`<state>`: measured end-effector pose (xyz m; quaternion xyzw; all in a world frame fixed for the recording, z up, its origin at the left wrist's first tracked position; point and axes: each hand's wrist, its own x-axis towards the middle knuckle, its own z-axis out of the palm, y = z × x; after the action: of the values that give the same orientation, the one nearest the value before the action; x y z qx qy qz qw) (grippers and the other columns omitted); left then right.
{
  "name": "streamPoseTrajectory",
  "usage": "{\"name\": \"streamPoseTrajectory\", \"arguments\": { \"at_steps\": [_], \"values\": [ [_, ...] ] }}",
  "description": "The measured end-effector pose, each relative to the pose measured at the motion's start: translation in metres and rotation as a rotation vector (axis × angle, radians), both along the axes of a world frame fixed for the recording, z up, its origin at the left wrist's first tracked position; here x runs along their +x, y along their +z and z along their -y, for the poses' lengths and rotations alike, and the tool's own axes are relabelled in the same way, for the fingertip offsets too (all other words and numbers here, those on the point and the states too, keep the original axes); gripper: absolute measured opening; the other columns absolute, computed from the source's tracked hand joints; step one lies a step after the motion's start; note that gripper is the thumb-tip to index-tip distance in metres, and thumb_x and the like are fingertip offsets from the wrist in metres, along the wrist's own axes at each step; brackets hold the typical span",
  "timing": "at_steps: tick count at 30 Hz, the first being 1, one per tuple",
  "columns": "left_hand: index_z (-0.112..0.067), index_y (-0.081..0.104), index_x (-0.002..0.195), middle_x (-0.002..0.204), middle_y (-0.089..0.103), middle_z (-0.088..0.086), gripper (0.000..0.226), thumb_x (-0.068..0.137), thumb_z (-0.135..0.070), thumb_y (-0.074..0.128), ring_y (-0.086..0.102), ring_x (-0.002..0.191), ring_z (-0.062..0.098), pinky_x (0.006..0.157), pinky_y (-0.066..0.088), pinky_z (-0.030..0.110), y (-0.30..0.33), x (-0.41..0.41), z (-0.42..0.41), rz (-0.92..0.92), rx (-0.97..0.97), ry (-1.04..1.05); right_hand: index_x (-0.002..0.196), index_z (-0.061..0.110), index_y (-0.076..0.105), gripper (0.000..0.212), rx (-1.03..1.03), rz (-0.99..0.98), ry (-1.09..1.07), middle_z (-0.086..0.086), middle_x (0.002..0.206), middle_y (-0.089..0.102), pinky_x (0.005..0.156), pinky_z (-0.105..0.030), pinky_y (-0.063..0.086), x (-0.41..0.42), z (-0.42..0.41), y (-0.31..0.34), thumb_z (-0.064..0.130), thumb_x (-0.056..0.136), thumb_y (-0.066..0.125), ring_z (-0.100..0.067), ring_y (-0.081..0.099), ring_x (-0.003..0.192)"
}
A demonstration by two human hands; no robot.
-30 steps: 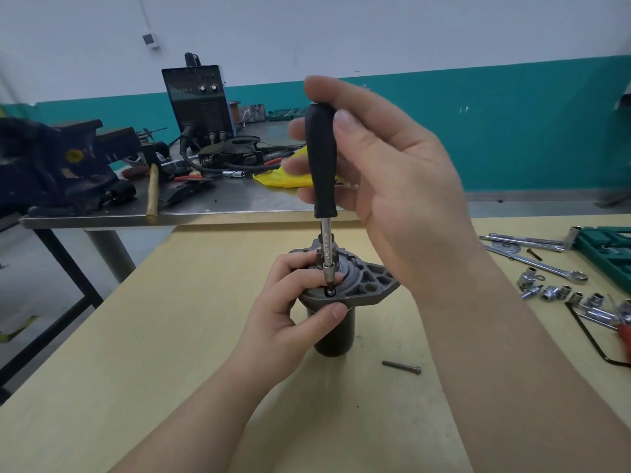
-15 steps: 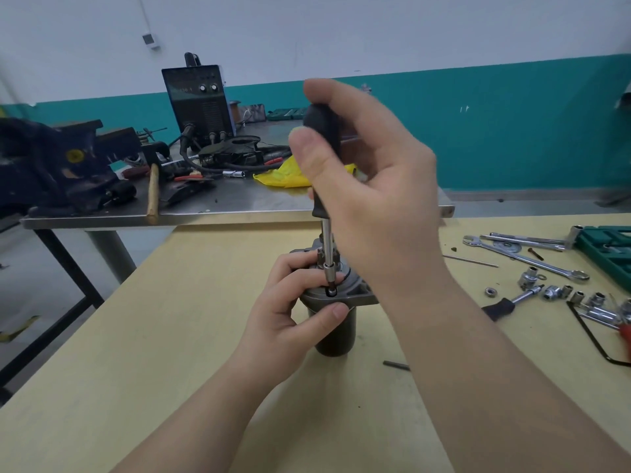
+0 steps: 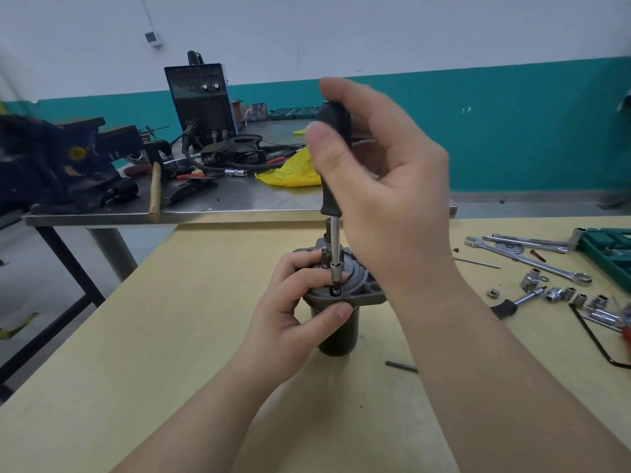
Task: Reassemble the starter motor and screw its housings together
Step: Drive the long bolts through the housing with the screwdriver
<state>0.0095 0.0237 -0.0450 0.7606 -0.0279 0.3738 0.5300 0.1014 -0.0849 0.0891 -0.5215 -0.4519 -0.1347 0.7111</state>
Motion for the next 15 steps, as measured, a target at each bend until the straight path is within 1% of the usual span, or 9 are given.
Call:
{"name": "streamPoseTrajectory", "arguments": {
  "at_steps": [1, 3, 5, 7, 9, 11, 12, 13, 15],
  "values": [
    [-0.037, 0.077, 0.115, 0.134, 0.058, -0.002, 0.029, 0.088, -0.027, 0.080, 0.053, 0.137, 0.034, 0.110, 0.049, 0.052, 0.000, 0.000, 0.000, 0.004, 0.002, 0.001, 0.131, 0.025, 0.072, 0.027, -0.006, -0.070, 0.126, 0.010, 0.111, 0.075, 0.093, -0.052, 0.063, 0.002, 0.002, 0.002, 0.023, 0.105, 0.065, -0.021, 0.074, 0.105],
    [-0.034, 0.077, 0.117, 0.136, 0.058, -0.003, 0.029, 0.089, -0.027, 0.080, 0.052, 0.141, 0.034, 0.113, 0.048, 0.052, 0.000, 0.000, 0.000, 0.006, 0.011, 0.005, 0.131, 0.028, 0.071, 0.028, -0.025, -0.169, 0.319, 0.002, 0.110, 0.078, 0.087, -0.053, 0.065, 0.005, 0.008, 0.005, 0.018, 0.107, 0.059, -0.025, 0.077, 0.100],
    [-0.033, 0.077, 0.118, 0.137, 0.058, -0.005, 0.030, 0.089, -0.028, 0.080, 0.053, 0.139, 0.034, 0.113, 0.048, 0.051, -0.001, 0.000, 0.000, 0.001, 0.008, 0.002, 0.132, 0.028, 0.069, 0.030, -0.061, -0.161, 0.362, 0.001, 0.106, 0.078, 0.081, -0.049, 0.067, 0.006, 0.013, 0.007, 0.015, 0.106, 0.063, -0.029, 0.078, 0.093],
    [-0.035, 0.077, 0.118, 0.137, 0.058, -0.006, 0.030, 0.088, -0.028, 0.080, 0.054, 0.136, 0.034, 0.112, 0.049, 0.052, -0.001, 0.000, 0.000, -0.007, -0.005, -0.001, 0.132, 0.027, 0.069, 0.033, -0.062, -0.114, 0.251, 0.006, 0.099, 0.077, 0.081, -0.048, 0.066, 0.006, 0.013, 0.007, 0.017, 0.101, 0.072, -0.026, 0.077, 0.091],
    [-0.034, 0.078, 0.117, 0.137, 0.058, -0.004, 0.030, 0.088, -0.027, 0.080, 0.054, 0.136, 0.036, 0.111, 0.048, 0.055, -0.001, 0.000, 0.000, -0.014, -0.016, 0.004, 0.128, 0.024, 0.071, 0.034, -0.038, -0.005, -0.056, 0.009, 0.096, 0.075, 0.079, -0.038, 0.065, 0.003, 0.008, 0.005, 0.023, 0.095, 0.079, -0.015, 0.074, 0.086],
    [-0.027, 0.078, 0.116, 0.135, 0.058, 0.001, 0.028, 0.088, -0.025, 0.080, 0.055, 0.134, 0.038, 0.111, 0.047, 0.059, -0.003, 0.001, -0.001, -0.020, -0.009, 0.013, 0.123, 0.020, 0.071, 0.031, -0.007, 0.124, -0.305, 0.005, 0.097, 0.073, 0.076, -0.033, 0.063, -0.002, 0.004, 0.002, 0.027, 0.094, 0.080, -0.012, 0.070, 0.082],
    [-0.026, 0.078, 0.115, 0.134, 0.058, 0.002, 0.027, 0.088, -0.025, 0.080, 0.055, 0.133, 0.039, 0.111, 0.046, 0.061, -0.003, 0.001, -0.001, -0.024, -0.006, 0.016, 0.123, 0.018, 0.070, 0.031, 0.003, 0.159, -0.333, 0.004, 0.098, 0.072, 0.076, -0.033, 0.062, -0.003, 0.003, 0.001, 0.027, 0.095, 0.080, -0.014, 0.070, 0.084],
    [-0.027, 0.078, 0.115, 0.134, 0.058, 0.002, 0.027, 0.088, -0.025, 0.080, 0.055, 0.133, 0.039, 0.111, 0.046, 0.062, -0.004, 0.001, -0.001, -0.026, -0.007, 0.017, 0.123, 0.018, 0.070, 0.030, 0.002, 0.153, -0.296, 0.005, 0.101, 0.073, 0.079, -0.035, 0.063, -0.003, 0.002, 0.000, 0.027, 0.096, 0.078, -0.014, 0.071, 0.088],
    [-0.032, 0.078, 0.115, 0.135, 0.058, -0.002, 0.029, 0.088, -0.026, 0.080, 0.054, 0.135, 0.038, 0.112, 0.046, 0.060, -0.003, 0.001, -0.001, -0.023, -0.011, 0.018, 0.127, 0.021, 0.069, 0.027, -0.022, 0.032, -0.084, 0.008, 0.107, 0.075, 0.086, -0.041, 0.064, -0.001, 0.004, 0.003, 0.026, 0.101, 0.073, -0.016, 0.074, 0.098]
  ]
}}
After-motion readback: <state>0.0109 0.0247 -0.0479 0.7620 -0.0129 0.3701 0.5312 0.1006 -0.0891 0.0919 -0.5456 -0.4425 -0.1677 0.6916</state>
